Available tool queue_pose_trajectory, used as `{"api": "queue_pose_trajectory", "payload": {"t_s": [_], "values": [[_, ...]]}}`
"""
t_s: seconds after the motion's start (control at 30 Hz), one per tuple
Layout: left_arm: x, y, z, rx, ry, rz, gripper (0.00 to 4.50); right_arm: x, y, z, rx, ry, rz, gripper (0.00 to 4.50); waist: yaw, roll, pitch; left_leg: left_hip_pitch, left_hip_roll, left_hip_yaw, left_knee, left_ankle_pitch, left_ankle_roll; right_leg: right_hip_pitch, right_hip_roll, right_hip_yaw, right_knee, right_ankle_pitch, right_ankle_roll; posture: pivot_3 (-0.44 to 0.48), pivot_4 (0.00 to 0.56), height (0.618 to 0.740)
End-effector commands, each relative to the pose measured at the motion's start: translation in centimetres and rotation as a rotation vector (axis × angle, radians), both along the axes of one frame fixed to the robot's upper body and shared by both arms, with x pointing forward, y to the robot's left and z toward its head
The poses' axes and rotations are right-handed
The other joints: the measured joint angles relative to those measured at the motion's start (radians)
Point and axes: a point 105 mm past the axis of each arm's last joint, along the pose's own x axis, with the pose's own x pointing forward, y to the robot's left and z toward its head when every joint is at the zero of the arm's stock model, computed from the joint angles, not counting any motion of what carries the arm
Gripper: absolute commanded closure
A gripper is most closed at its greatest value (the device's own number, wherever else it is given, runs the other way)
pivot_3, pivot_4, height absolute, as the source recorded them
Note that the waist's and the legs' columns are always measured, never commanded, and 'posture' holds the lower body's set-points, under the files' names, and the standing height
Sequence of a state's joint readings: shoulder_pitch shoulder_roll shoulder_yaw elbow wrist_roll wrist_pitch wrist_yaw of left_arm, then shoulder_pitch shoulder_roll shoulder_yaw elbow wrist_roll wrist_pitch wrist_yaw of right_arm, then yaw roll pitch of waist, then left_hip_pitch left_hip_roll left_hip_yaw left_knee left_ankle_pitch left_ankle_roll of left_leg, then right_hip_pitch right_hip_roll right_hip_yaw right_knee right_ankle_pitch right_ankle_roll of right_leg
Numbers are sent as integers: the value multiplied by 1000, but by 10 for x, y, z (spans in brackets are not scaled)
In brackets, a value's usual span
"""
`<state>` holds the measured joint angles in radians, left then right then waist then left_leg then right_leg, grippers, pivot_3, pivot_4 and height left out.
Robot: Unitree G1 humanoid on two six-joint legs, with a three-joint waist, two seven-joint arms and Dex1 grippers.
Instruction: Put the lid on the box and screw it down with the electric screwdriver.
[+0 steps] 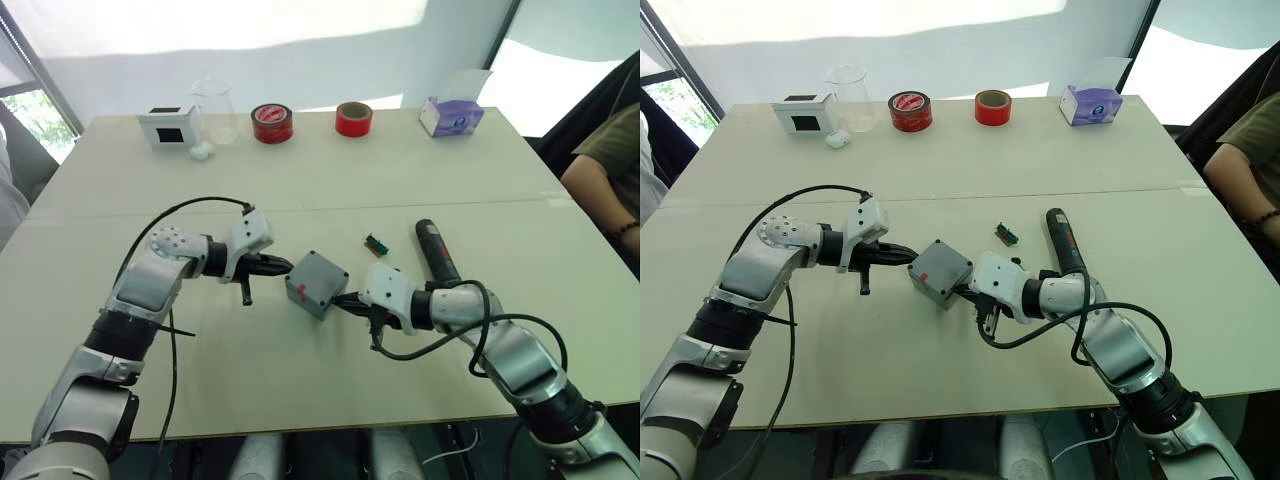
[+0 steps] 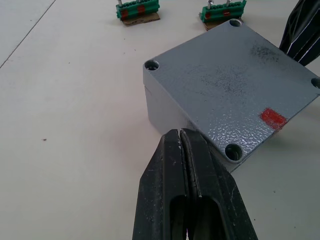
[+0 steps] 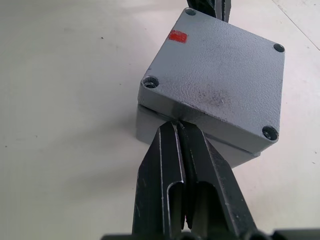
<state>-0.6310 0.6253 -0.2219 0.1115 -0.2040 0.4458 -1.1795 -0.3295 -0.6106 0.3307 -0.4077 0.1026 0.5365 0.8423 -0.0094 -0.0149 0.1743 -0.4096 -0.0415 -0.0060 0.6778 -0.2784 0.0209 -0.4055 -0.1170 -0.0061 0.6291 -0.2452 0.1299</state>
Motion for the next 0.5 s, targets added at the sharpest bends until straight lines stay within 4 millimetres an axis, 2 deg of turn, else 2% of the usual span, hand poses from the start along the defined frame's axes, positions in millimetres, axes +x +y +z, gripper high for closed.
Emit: {"api": "queue_pose_trajectory", "payload": {"t_s": [0.03, 0.3, 0.5], "values": [[-7, -11, 7, -3, -34, -62, 4500, 5, -3, 12, 3, -59, -9, 4458, 0, 0, 0, 0, 0, 0, 0, 0, 0, 0, 0, 0, 0, 0, 0, 0, 150, 740], [-6, -10, 7, 1, -40, -58, 4500, 4, -3, 11, 0, -57, -6, 4458, 1, 0, 0, 0, 0, 0, 0, 0, 0, 0, 0, 0, 0, 0, 0, 0, 150, 740], [5, 2, 10, 14, -64, -7, 4500, 1, -6, 9, -13, -40, -4, 4458, 1, 0, 0, 0, 0, 0, 0, 0, 0, 0, 0, 0, 0, 0, 0, 0, 150, 740]]}}
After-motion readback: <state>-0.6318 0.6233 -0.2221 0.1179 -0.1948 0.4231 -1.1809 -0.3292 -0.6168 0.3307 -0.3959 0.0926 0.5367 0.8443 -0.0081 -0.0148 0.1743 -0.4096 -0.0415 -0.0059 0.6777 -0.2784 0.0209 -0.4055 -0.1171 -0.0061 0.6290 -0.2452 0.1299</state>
